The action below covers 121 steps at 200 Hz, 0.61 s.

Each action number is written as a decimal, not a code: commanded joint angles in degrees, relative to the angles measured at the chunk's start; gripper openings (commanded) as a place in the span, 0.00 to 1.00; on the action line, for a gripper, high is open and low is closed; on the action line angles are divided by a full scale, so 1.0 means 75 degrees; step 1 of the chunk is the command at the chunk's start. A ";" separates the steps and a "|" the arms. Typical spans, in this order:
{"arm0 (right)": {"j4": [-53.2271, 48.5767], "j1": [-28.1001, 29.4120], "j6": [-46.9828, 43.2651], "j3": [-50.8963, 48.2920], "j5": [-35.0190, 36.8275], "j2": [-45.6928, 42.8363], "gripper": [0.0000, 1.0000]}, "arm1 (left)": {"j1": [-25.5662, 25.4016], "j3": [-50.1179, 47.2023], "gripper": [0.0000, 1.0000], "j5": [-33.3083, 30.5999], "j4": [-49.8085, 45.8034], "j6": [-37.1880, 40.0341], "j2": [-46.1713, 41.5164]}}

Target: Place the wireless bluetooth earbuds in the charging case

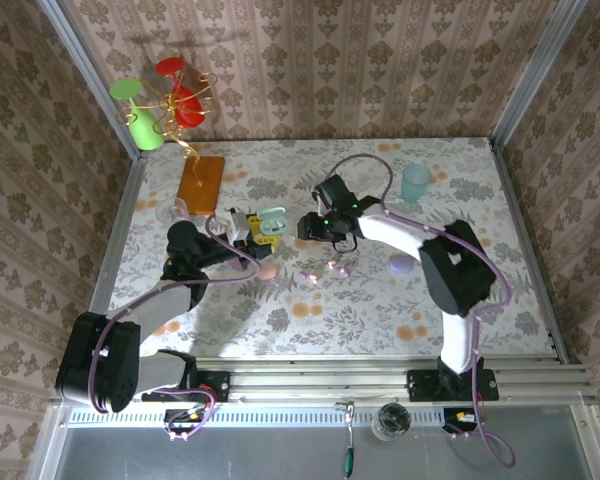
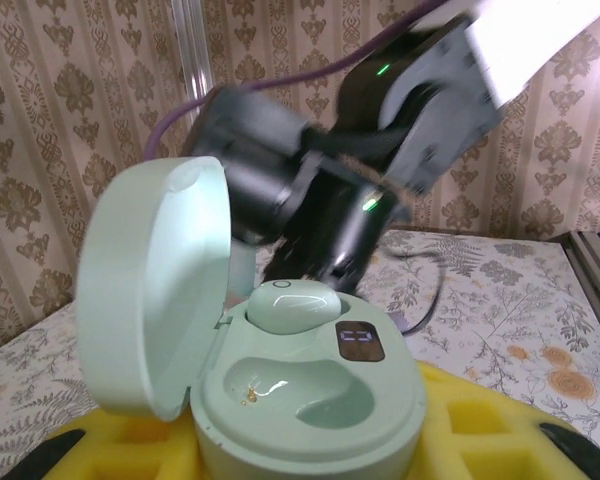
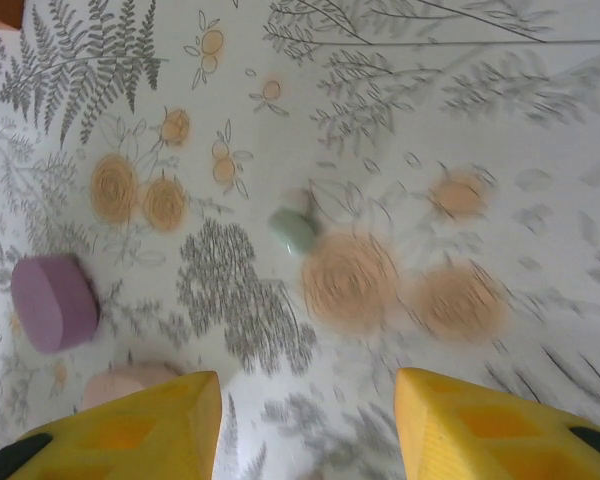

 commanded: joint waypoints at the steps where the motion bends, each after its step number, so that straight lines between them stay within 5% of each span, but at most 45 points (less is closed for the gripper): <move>1: -0.0380 0.0042 -0.0255 0.0834 -0.0767 0.0828 0.48 | -0.0008 -0.0056 0.29 -0.0002 0.0170 -0.0196 -0.0154; 121: -0.1187 0.0048 -0.0763 0.2592 -0.1035 0.2705 0.35 | -0.0089 -0.0139 0.29 0.0055 0.0428 -0.0178 -0.0010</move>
